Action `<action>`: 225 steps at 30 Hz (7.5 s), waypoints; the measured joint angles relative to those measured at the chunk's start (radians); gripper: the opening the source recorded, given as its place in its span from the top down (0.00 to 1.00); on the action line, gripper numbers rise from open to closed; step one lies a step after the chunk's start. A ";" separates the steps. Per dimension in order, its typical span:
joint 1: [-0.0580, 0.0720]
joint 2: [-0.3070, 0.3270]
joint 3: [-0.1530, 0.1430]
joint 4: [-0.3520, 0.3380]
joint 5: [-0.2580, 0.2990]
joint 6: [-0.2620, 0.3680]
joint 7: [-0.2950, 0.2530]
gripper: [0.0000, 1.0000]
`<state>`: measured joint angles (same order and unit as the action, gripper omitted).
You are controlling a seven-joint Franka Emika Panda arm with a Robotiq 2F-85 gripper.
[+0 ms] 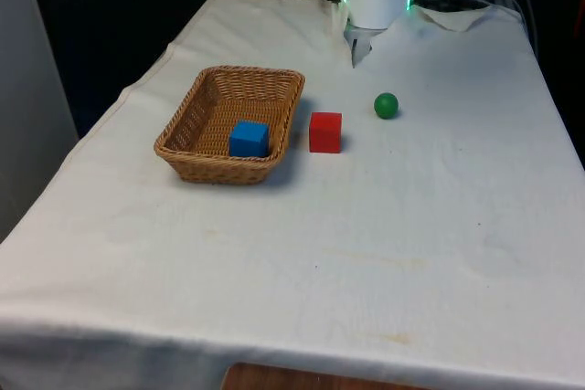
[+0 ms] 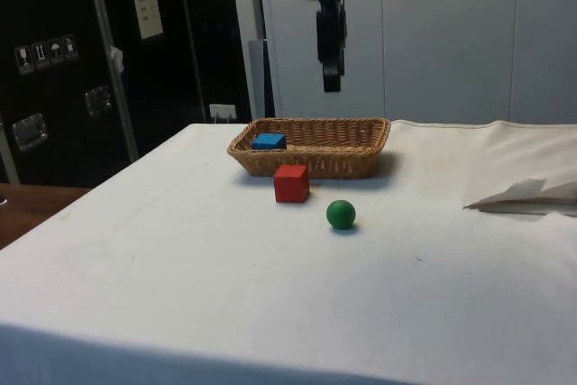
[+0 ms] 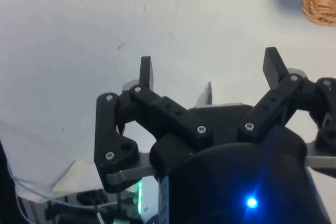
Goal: Place all non-red objects into the basket.
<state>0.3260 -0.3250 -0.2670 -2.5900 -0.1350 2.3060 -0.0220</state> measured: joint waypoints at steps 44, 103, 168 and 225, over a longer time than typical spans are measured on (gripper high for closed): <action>0.004 0.313 0.037 -0.111 0.192 0.443 -0.073 0.00; 0.002 0.574 0.064 -0.074 0.272 0.704 -0.106 1.00; -0.012 0.440 -0.233 0.196 0.265 0.268 -0.392 1.00; -0.034 0.705 -0.301 0.171 0.628 0.542 -0.773 0.04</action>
<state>0.2920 0.3800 -0.5680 -2.4190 0.4930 2.8480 -0.7950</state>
